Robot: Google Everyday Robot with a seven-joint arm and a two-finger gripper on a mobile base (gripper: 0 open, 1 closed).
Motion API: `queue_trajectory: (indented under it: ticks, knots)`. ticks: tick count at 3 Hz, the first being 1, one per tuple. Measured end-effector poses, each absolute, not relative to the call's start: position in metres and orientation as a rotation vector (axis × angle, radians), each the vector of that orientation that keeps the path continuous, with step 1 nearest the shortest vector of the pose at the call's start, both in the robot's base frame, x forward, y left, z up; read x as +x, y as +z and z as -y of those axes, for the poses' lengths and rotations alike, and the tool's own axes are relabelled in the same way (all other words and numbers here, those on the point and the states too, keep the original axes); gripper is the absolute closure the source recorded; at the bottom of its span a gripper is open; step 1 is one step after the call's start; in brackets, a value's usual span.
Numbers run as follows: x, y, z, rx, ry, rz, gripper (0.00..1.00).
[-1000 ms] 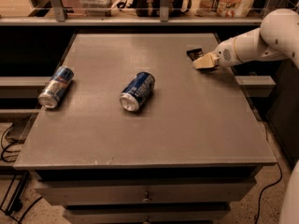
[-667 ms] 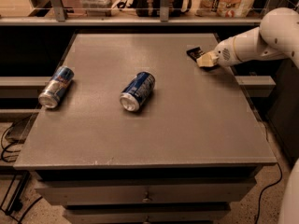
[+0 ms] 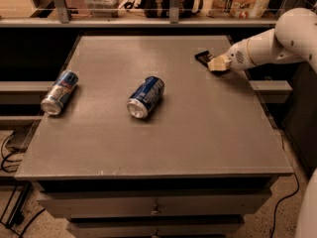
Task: Pick rxbar chocolate
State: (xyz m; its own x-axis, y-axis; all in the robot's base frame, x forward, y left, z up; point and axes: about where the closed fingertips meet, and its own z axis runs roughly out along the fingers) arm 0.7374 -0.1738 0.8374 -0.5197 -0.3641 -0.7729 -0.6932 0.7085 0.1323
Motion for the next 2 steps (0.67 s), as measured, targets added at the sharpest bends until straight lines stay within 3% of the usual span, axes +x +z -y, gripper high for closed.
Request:
queue_trajectory:
  ticks: [2]
  knots:
    - [0.7373,0.8385,0.1738,-0.801,0.558,-2.158,1.00]
